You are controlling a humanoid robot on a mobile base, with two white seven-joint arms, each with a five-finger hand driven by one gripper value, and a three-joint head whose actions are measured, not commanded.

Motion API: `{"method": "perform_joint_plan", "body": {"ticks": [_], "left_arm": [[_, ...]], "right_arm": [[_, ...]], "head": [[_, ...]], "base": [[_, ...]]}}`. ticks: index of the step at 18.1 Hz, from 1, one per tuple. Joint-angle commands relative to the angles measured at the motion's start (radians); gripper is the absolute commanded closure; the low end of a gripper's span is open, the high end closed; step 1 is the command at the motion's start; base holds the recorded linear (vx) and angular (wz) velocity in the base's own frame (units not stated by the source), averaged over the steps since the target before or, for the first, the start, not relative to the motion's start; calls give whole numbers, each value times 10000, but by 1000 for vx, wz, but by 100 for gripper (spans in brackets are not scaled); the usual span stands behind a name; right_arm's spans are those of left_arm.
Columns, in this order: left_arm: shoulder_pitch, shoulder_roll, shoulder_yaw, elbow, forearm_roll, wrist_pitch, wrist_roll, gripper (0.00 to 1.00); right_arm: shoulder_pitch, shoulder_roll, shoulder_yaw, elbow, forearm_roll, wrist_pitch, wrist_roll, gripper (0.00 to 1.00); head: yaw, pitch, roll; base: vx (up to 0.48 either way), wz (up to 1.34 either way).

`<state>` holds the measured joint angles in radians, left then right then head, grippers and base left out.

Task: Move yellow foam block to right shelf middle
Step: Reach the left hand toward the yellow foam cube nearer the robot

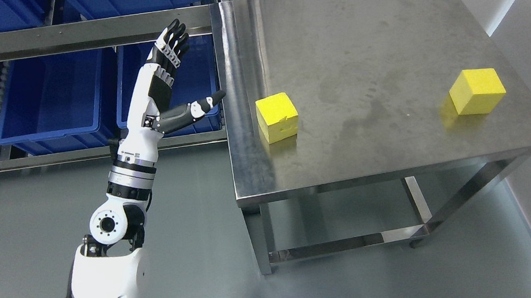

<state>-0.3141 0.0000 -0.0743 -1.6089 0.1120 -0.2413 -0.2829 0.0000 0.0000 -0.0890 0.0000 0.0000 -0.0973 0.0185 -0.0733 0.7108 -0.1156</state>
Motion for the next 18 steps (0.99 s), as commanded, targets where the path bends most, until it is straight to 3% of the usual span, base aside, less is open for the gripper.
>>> {"method": "perform_joint_plan", "body": {"ticks": [1,3,5,8,11,18], "left_arm": [[226,175,6,-63,0,-26,-9,0],[227,175,68,-64,0,-193,-9,0],[211,671,68,-94,0,-973,-146,0],[226,2005,221,-94,0,-1513,-1582,0],[242,2806,436,28,-152,-1499,-3347,0],[-308,2194,253,1606,-2574,-1376,-3997,0]], "right_arm": [[-16,-175,0,-174,0,7,-1,0],[-16,-175,0,-174,0,7,-1,0],[-16,-175,0,-174,0,7,-1,0],[-31,-175,0,-174,0,7,-1,0],[-16,-175,0,-174,0,7,-1,0],[-16,-175,0,-174,-15,7,-1,0]], "head": [[0,0,0],[0,0,0],[0,0,0],[0,0,0],[0,0,0],[0,0,0]], "base": [[7,42],[0,0],[0,0],[0,0],[0,0],[0,0]]}}
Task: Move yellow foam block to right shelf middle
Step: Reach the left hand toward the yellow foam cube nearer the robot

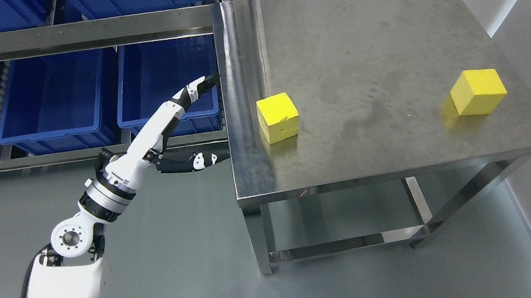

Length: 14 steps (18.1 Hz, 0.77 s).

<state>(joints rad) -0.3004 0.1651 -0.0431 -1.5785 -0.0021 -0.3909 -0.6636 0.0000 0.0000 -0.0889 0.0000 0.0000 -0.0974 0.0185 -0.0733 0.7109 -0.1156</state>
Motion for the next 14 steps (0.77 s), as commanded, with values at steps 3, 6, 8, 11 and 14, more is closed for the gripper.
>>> {"method": "perform_joint_plan", "body": {"ticks": [3,6,8,11,14], "left_arm": [[-1257,405,-258,2054,-1651,470,-266,0],[-1933,-99,-795,2301,-1559,1512,-939,0],[-2195,-727,-1071,2301,-1376,1989,-1385,0],[-2532,-1434,-1424,2423,-748,2725,-1463,0],[-2869,-1476,-1594,3218,-669,2957,-1463,0]], "right_arm": [[-15,-175,0,-175,0,7,-1,0],[-15,-175,0,-175,0,7,-1,0],[-15,-175,0,-175,0,7,-1,0],[-15,-175,0,-175,0,7,-1,0],[-15,-175,0,-175,0,7,-1,0]], "head": [[0,0,0],[0,0,0],[0,0,0],[0,0,0],[0,0,0]], "base": [[0,0],[0,0],[0,0],[0,0],[0,0]]}}
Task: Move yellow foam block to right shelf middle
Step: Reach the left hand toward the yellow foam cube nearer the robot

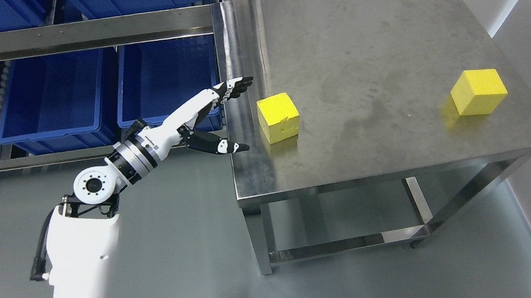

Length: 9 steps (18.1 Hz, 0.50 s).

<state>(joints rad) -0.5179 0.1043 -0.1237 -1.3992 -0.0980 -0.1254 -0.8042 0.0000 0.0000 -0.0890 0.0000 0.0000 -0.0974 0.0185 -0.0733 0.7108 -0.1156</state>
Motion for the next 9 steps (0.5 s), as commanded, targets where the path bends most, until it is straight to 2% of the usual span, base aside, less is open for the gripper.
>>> {"method": "perform_joint_plan", "body": {"ticks": [1,4,9], "left_arm": [[-803,-868,-788,1671,289,302,-58,0],[-1171,-868,-1139,2484,228,302,-58,0],[-1233,-868,-1217,2839,-384,517,-654,5]], "right_arm": [[-15,-175,0,-175,0,7,-1,0],[-31,-175,0,-175,-15,7,-1,0],[-31,-175,0,-175,0,7,-1,0]], "head": [[0,0,0],[0,0,0],[0,0,0]], "base": [[0,0],[0,0],[0,0]]}}
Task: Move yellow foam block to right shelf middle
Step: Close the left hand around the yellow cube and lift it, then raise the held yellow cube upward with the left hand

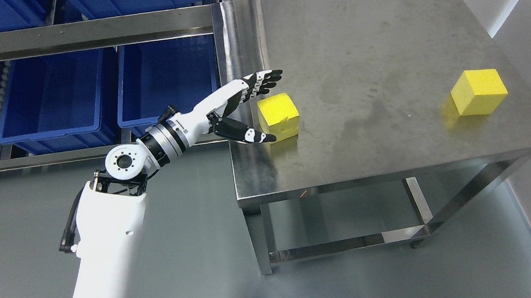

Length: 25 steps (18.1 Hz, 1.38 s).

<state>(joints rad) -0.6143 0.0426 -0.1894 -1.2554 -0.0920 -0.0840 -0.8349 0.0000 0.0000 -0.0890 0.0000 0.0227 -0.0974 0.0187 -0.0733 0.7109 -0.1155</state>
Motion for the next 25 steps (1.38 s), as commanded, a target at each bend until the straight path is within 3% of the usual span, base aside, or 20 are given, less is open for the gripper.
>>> {"method": "perform_joint_plan", "body": {"ticks": [1,5,11,15,19,21,24,25], "left_arm": [[-269,-251,-560,1493,-536,104,-364,5],[-269,-251,-545,1632,-583,104,-380,7],[-299,-251,466,1541,-247,-18,-349,45],[-498,-251,1003,1279,2187,12,-226,70],[-989,-251,1388,943,4427,-125,874,71],[-1112,-251,1282,834,5946,-1209,1658,71],[-1097,-251,975,834,6289,-3480,2683,70],[-1051,-251,974,849,6289,-3987,3645,70]], "right_arm": [[-15,-175,0,-175,-227,7,-3,0],[-15,-175,0,-175,-227,7,-3,0],[-15,-175,0,-175,-227,7,-3,0],[-15,-175,0,-175,-227,7,-3,0],[-15,-175,0,-175,-227,7,-3,0],[-15,-175,0,-175,-227,7,-3,0],[-15,-175,0,-175,-227,7,-3,0],[-30,-175,0,-175,-227,7,-3,0]], "head": [[0,0,0],[0,0,0],[0,0,0],[0,0,0],[0,0,0],[0,0,0],[0,0,0],[0,0,0]], "base": [[0,0],[0,0],[2,12],[0,0],[-3,-10],[0,0],[0,0],[0,0]]}}
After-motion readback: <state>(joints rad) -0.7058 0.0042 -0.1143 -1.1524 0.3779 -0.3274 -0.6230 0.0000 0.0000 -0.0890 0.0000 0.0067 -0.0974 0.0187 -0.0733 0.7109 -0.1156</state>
